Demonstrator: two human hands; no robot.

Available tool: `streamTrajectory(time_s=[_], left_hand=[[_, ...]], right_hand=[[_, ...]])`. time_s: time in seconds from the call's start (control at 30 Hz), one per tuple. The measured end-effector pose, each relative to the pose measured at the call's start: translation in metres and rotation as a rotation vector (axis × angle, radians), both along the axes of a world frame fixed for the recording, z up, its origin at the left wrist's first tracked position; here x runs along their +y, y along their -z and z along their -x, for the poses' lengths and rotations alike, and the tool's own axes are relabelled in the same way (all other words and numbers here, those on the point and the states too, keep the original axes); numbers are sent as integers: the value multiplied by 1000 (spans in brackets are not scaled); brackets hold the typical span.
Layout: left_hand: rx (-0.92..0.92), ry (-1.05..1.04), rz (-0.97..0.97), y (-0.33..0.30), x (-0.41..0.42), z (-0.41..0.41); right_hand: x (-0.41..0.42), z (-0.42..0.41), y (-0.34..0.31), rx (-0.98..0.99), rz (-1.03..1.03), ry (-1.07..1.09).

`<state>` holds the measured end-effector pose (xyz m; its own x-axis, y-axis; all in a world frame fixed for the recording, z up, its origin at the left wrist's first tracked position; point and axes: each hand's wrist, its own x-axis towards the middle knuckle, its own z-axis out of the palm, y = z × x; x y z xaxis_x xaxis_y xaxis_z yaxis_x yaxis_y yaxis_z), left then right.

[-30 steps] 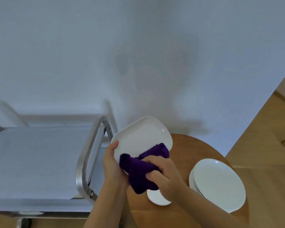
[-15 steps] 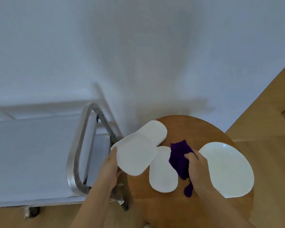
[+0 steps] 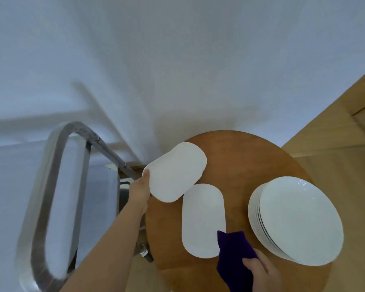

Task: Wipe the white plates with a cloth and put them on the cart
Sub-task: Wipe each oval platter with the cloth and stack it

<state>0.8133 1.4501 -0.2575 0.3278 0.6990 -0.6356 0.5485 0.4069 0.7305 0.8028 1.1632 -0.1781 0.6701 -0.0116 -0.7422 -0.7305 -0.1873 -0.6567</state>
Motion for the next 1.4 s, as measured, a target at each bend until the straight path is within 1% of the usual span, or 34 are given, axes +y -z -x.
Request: streamTrajectory(time_s=[0.07, 0.17, 0.2, 0.27, 0.37, 0.4, 0.53, 0.6, 0.7, 0.73, 0.77, 0.8, 0.9, 0.93, 0.97, 1.17, 1.4], left_hand=[[60, 75, -122, 7, 1, -6], [227, 267, -421, 18, 0, -9], [258, 287, -487, 20, 0, -11], [336, 307, -550, 23, 0, -16], [509, 415, -531, 35, 5, -20], [541, 455, -513, 39, 8, -20], [552, 535, -428, 54, 11, -15], [532, 483, -429, 55, 6, -13], [413, 221, -486, 50, -19, 1], [360, 180, -502, 50, -33, 10], [335, 208, -487, 52, -50, 22], [343, 286, -446, 55, -67, 33], [527, 676, -329, 72, -111, 60], [564, 766, -325, 77, -119, 65], [579, 813, -331, 80, -124, 68], [611, 867, -402, 79, -126, 61], [631, 821, -475, 62, -127, 59]], right_hand=[[1, 0, 2, 12, 4, -5], [4, -1, 8, 30, -14, -15], [5, -2, 10, 34, -11, -14], [7, -4, 13, 31, -4, -18], [12, -9, 15, 18, 0, -54], [13, -10, 15, 13, -5, -72], [19, -14, 17, 9, -6, -141], [23, -16, 17, 16, -6, -173], [26, -16, 19, 22, -14, -189], [26, -17, 19, 17, -11, -197], [26, -17, 19, 11, -9, -203], [26, -17, 19, 5, -9, -208], [25, -17, 19, -14, -17, -219], [25, -16, 18, -21, -18, -215], [24, -16, 18, -27, -18, -207], [17, -12, 22, -54, -6, -182], [4, -6, 24, -50, -2, -156]])
